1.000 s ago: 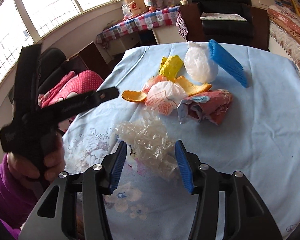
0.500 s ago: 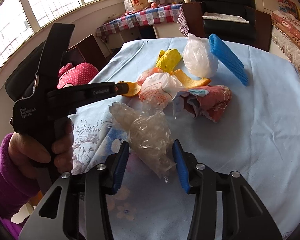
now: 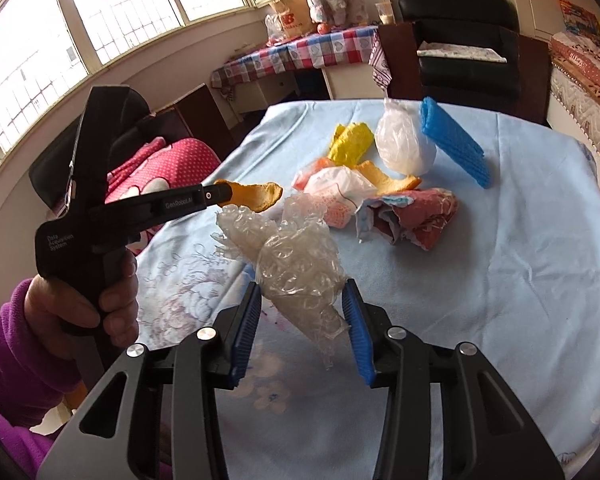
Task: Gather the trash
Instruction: 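Grasp the clear plastic bag with the right tool while the left tool grasps the orange peel, then carry the clear bag and orange peel over the pink bucket with both tools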
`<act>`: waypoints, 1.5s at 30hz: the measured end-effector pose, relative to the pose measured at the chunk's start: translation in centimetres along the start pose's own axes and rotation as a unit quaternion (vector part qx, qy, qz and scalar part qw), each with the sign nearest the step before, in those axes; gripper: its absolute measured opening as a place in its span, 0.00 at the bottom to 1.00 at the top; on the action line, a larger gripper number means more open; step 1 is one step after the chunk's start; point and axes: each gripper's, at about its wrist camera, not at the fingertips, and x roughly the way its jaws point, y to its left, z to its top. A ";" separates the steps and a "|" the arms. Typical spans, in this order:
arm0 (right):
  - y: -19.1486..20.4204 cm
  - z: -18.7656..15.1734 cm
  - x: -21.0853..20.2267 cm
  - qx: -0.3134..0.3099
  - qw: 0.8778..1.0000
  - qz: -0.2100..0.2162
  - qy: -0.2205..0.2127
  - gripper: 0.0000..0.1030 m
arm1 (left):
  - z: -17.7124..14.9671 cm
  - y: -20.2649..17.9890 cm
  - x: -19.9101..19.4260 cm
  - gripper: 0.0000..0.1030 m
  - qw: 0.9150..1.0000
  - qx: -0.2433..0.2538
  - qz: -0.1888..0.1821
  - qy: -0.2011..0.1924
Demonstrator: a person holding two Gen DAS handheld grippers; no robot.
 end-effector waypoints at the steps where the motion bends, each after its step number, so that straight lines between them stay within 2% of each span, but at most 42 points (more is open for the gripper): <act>1: -0.1 0.0 -0.4 0.001 1.000 0.001 -0.005 0.41 | 0.0 -0.1 -0.5 0.04 1.000 0.002 0.000 -0.004; 11: -1.2 0.2 -4.3 0.022 0.998 0.004 -0.056 0.41 | 0.0 -2.2 -4.7 0.04 0.999 0.024 -0.002 -0.049; 21: -3.9 -0.1 -7.7 0.057 0.993 -0.028 -0.098 0.41 | 0.3 -5.8 -6.9 0.04 0.996 0.053 -0.026 -0.067; 33: -8.1 -0.5 -11.6 0.100 0.980 -0.090 -0.148 0.41 | 0.1 -13.5 -8.5 0.04 0.987 0.111 -0.074 -0.085; 45: -12.5 -1.4 -14.5 0.140 0.962 -0.153 -0.177 0.41 | -0.1 -21.2 -8.2 0.04 0.976 0.158 -0.121 -0.085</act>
